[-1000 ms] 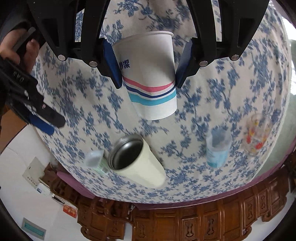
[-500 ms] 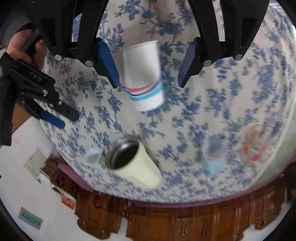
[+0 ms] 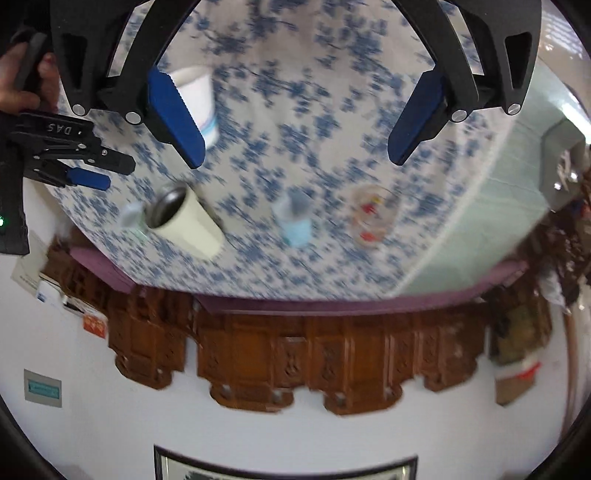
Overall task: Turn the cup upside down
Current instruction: 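Grasp the paper cup with the right tool while the left tool releases it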
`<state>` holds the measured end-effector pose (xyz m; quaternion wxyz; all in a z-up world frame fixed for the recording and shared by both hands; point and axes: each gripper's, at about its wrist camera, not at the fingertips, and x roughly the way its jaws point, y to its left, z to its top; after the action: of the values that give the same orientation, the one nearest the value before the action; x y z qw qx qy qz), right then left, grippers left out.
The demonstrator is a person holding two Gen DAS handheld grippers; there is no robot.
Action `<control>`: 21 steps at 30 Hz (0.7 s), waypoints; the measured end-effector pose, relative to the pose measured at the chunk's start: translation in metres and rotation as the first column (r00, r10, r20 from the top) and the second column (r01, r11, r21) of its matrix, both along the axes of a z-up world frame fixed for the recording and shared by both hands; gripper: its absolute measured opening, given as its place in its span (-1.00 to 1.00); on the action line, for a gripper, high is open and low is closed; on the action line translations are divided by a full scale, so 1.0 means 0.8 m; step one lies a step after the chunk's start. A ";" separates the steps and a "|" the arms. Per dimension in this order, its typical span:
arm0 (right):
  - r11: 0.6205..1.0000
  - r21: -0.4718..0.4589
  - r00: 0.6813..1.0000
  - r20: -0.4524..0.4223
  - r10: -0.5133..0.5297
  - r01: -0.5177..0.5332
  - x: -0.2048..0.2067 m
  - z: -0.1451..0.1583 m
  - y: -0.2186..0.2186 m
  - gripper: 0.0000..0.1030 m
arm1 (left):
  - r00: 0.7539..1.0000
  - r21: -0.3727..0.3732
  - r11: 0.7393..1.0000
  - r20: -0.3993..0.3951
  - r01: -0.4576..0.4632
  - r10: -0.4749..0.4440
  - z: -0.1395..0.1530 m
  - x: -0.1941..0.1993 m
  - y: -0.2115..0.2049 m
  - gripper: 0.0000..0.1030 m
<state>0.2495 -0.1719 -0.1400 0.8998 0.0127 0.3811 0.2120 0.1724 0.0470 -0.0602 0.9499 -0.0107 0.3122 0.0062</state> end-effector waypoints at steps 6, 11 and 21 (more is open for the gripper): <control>1.000 0.003 0.995 -0.093 0.028 -0.028 0.021 -0.010 0.040 0.45 | 1.000 0.018 1.000 0.026 -0.019 0.018 -0.002 -0.004 0.015 0.85; 1.000 0.008 0.974 -0.226 0.006 -0.004 0.044 -0.046 0.055 0.32 | 1.000 0.038 0.999 -0.010 -0.015 0.015 -0.015 0.001 0.019 0.85; 0.998 0.046 0.923 -0.384 -0.017 0.038 0.057 -0.079 0.072 0.29 | 1.000 -0.026 1.000 -0.014 -0.016 0.016 -0.018 0.000 0.033 0.85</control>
<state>0.2950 -0.1141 -0.2029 0.8101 0.0828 0.5439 0.2028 0.1721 0.0737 -0.0746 0.9475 -0.0254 0.3187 0.0098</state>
